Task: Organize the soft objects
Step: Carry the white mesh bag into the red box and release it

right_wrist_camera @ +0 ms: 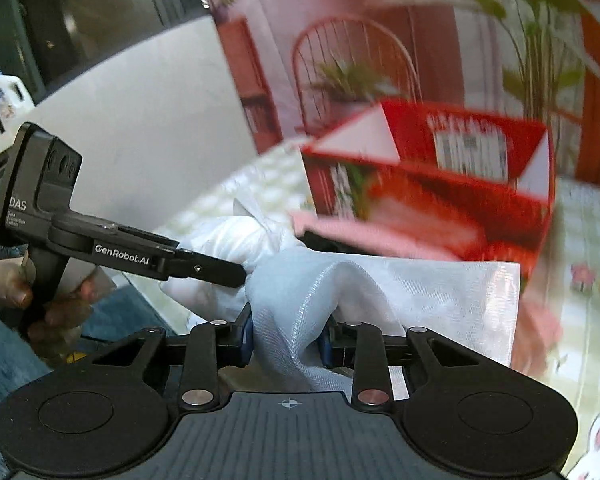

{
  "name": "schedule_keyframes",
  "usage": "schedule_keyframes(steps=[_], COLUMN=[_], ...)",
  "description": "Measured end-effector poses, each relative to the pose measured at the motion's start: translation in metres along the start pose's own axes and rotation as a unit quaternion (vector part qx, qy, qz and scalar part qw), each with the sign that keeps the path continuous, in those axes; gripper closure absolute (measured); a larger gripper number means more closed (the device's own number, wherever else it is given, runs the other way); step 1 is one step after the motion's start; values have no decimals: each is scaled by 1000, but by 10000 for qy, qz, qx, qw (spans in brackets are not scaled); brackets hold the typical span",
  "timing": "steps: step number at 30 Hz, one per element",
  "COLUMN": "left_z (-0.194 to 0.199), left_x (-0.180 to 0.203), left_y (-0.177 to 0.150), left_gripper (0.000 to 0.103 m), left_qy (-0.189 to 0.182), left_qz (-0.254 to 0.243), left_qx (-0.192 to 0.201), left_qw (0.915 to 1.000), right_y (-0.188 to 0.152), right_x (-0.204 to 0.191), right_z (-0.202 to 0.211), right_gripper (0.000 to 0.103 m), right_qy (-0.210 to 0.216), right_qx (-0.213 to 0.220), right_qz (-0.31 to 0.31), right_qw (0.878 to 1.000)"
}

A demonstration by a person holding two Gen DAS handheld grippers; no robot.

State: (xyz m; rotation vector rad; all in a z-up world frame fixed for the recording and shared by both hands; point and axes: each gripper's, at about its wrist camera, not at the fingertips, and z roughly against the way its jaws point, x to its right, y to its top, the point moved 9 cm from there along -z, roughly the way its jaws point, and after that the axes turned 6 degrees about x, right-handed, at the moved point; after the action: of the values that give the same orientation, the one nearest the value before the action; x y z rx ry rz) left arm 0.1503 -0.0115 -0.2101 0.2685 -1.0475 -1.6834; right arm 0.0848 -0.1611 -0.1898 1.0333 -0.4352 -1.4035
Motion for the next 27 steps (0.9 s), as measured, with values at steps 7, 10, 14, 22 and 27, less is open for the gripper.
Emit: schedule_keyframes(steps=[7, 10, 14, 22, 27], left_z=[24, 26, 22, -1, -24], left_x=[14, 18, 24, 24, 23], left_y=[39, 54, 81, 132, 163], left_gripper=[66, 66, 66, 66, 66], left_qy=[31, 75, 208, 298, 364], left_qz=[-182, -242, -415, -573, -573], left_qx=[454, 615, 820, 1129, 1274], left_qw=[9988, 9978, 9956, 9915, 9895], right_y=[42, 54, 74, 125, 158], right_x=[-4, 3, 9, 32, 61], right_z=[16, 13, 6, -9, -22], right_gripper=[75, 75, 75, 75, 74], right_qy=[78, 32, -99, -382, -506], right_qx=[433, 534, 651, 899, 1024], right_qz=[225, 244, 410, 768, 698], right_qw=[9988, 9983, 9970, 9922, 9910])
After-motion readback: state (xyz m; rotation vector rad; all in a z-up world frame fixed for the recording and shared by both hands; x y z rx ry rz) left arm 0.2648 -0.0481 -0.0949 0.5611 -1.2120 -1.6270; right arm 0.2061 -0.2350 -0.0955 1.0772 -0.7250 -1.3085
